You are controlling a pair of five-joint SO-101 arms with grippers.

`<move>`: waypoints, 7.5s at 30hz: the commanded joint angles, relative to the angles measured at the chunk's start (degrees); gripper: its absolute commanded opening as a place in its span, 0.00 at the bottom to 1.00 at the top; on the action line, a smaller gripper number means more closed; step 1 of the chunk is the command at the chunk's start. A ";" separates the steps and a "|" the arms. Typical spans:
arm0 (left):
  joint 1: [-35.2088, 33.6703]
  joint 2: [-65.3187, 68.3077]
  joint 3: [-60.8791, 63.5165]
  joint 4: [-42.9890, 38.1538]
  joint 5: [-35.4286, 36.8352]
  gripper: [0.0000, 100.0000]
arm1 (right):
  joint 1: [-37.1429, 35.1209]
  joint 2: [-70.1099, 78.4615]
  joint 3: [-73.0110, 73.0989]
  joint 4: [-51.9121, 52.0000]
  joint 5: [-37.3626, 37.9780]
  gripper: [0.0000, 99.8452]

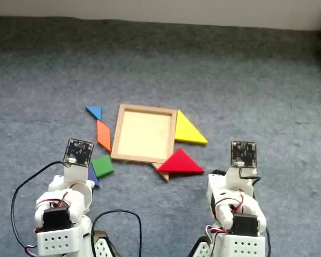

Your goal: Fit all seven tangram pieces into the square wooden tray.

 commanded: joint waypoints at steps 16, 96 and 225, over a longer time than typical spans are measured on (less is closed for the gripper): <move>0.66 -0.13 1.10 0.18 -0.35 0.01 | 0.40 0.40 5.32 0.31 0.44 0.03; -4.00 -0.13 -6.81 0.00 -4.04 0.21 | -21.49 105.36 -75.56 -17.10 1.23 0.36; -3.91 -0.13 -6.29 0.00 -4.04 0.21 | -24.66 113.36 -107.38 19.56 -0.18 0.16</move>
